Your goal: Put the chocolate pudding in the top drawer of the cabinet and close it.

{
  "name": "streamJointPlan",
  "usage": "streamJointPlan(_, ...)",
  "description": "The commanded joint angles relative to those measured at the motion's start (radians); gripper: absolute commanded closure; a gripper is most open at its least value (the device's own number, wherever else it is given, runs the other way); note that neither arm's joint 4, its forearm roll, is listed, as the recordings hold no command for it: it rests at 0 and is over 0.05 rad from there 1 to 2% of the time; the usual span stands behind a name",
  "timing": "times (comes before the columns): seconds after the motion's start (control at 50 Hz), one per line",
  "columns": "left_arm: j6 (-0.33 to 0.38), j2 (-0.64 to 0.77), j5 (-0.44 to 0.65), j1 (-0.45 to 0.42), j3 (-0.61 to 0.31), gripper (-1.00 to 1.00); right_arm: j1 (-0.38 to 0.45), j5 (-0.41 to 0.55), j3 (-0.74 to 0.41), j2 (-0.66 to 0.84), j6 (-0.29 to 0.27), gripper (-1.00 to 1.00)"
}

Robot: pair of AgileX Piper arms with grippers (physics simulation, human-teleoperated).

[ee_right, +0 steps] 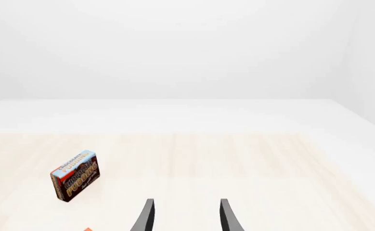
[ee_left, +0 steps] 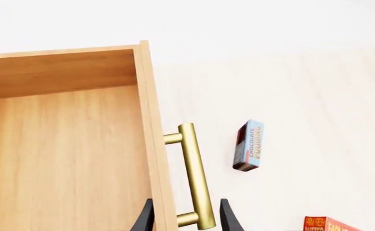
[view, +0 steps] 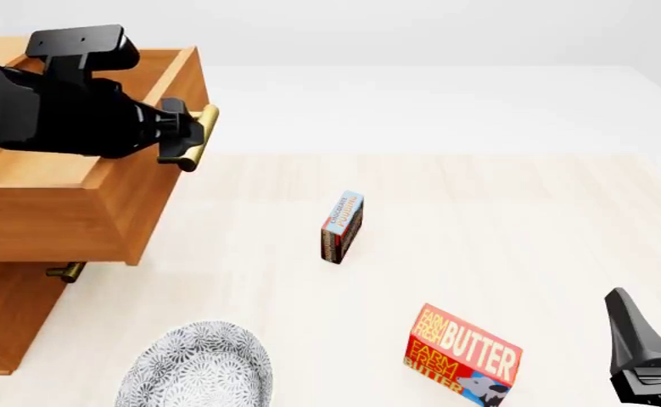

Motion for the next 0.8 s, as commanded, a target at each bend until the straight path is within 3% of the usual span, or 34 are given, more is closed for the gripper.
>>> streamJointPlan(0.02,0.086,0.014,-0.010,-0.073,-0.046,-1.00,0.000,0.000,0.000,0.000,0.000,-1.00)
streamJointPlan(0.32,0.135,-0.034,0.010,-0.086,-0.085,-1.00,0.000,0.000,0.000,0.000,0.000,-1.00)
streamJointPlan(0.8,0.170,-0.158,-0.031,-0.118,-0.056,-1.00,0.000,0.000,0.000,0.000,0.000,-1.00)
